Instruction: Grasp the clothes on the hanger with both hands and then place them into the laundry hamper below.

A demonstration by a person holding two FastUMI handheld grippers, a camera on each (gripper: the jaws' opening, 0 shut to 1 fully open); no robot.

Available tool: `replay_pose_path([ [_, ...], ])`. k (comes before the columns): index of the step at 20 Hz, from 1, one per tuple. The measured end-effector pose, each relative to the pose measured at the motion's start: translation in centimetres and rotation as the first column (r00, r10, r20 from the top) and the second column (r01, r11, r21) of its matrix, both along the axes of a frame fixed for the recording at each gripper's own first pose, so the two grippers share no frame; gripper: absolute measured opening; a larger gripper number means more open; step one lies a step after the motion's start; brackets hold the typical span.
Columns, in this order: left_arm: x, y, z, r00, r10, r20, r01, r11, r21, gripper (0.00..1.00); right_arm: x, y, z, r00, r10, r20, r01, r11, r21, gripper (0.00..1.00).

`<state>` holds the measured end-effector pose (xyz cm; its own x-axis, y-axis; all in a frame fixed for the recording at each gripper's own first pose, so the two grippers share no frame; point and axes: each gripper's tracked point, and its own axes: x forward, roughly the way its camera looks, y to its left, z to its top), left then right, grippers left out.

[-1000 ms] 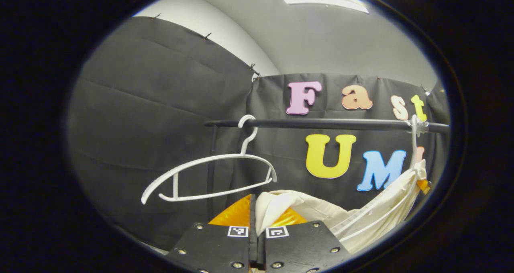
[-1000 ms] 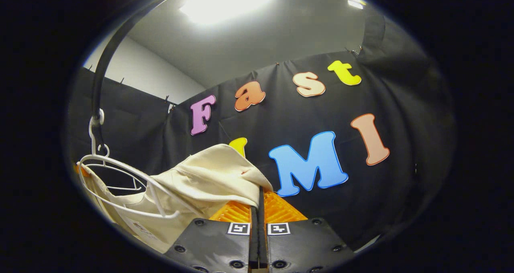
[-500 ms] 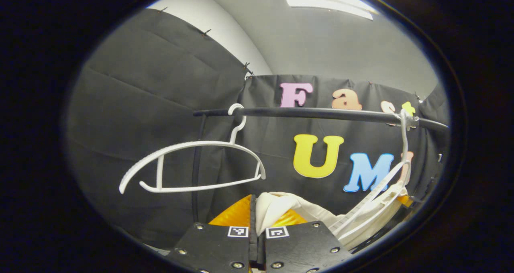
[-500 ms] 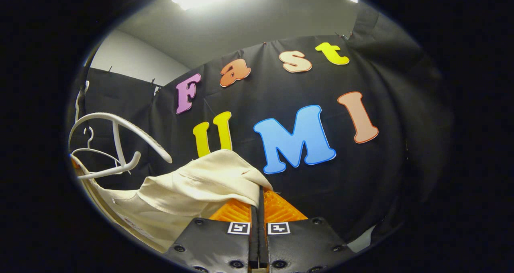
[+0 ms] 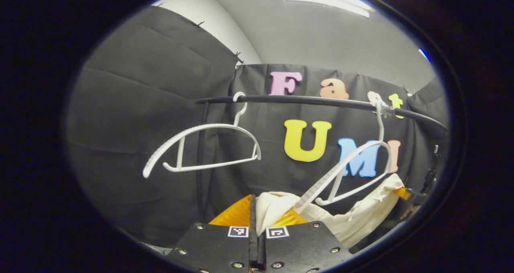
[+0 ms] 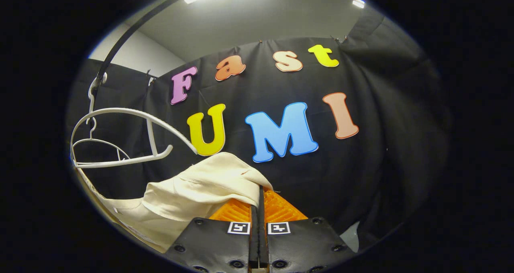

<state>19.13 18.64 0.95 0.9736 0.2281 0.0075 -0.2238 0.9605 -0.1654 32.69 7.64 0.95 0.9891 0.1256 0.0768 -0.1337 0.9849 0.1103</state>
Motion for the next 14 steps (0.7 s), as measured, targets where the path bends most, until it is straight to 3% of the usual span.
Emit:
replay_pose_path([
  [7, -4.9, -0.3, -0.8, 0.99, -0.139, -0.017, 0.14, 0.99, 0.019, 0.02, -9.4, -1.5, -0.3, 0.993, -0.116, -0.016, 0.116, 0.992, -0.042, 0.02],
  [14, -8.5, -2.5, -1.7, 0.965, -0.262, -0.02, 0.262, 0.965, -0.006, 0.01, -17.2, -0.8, -0.5, 0.987, -0.158, -0.021, 0.157, 0.986, -0.059, 0.02],
])
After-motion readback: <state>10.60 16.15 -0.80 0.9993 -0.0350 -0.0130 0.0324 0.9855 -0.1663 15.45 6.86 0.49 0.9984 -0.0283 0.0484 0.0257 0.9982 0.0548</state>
